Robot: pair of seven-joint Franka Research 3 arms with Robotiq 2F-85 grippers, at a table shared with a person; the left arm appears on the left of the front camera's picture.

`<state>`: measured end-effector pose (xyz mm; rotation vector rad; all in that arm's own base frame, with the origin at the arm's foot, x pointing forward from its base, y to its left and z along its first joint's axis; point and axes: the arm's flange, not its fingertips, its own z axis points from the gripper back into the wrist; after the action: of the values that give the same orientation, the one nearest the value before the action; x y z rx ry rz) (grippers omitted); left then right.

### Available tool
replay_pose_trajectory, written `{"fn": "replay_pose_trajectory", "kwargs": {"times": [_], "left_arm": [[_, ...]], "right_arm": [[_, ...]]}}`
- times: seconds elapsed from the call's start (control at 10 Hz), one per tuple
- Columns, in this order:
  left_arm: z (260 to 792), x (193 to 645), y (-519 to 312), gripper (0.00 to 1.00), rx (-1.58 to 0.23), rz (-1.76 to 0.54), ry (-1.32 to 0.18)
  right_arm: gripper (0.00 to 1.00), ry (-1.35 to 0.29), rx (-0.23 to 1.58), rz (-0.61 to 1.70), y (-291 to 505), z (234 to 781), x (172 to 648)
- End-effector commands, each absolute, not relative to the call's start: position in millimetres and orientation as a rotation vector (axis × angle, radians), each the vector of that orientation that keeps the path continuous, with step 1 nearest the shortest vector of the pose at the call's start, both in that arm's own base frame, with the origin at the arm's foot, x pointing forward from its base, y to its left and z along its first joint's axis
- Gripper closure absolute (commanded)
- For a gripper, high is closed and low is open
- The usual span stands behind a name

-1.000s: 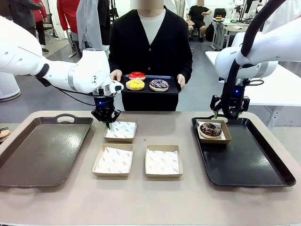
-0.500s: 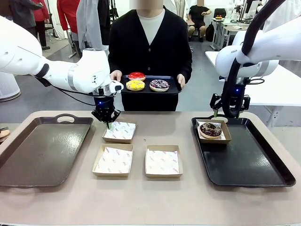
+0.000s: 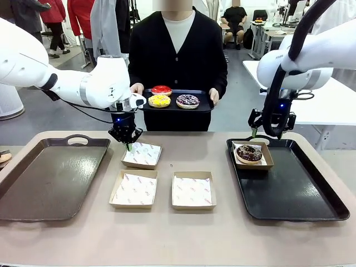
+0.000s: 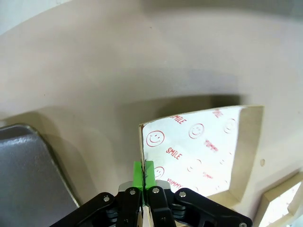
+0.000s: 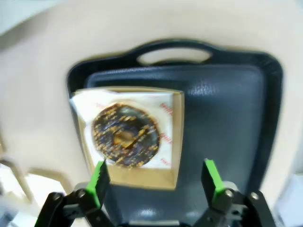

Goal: Individually package the donuts and arrange them on the tray.
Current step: Place the picked Paper togo box on the Handle tray while simultaneously picking up another Paper togo box from the table with the other hand.

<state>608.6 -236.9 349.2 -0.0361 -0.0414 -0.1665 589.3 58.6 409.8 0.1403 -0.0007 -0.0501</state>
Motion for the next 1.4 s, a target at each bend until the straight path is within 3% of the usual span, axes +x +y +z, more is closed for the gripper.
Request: {"fn": "replay_pose_trajectory", "kwargs": {"times": [0.0, 0.3, 0.7, 1.0, 1.3], "left_arm": [[398, 587, -233, 0.99, -0.06, -0.199, -0.057], [452, 574, -221, 0.99, -0.077, -0.222, -0.088], [495, 572, -220, 0.99, -0.059, -0.184, -0.124], [502, 585, -226, 0.99, -0.043, -0.148, -0.119], [500, 578, -223, 0.99, -0.057, -0.167, -0.128]], "right_arm": [[0.0, 0.045, 0.419, 0.031, 10, 439, 560], [0.0, 0.058, 0.736, -0.009, -80, 455, 543], [0.0, 0.088, 1.007, -0.137, -161, 420, 535], [0.0, -0.012, 1.221, -0.033, -206, 399, 511], [0.0, -0.061, 1.317, 0.008, -227, 377, 498]]}}
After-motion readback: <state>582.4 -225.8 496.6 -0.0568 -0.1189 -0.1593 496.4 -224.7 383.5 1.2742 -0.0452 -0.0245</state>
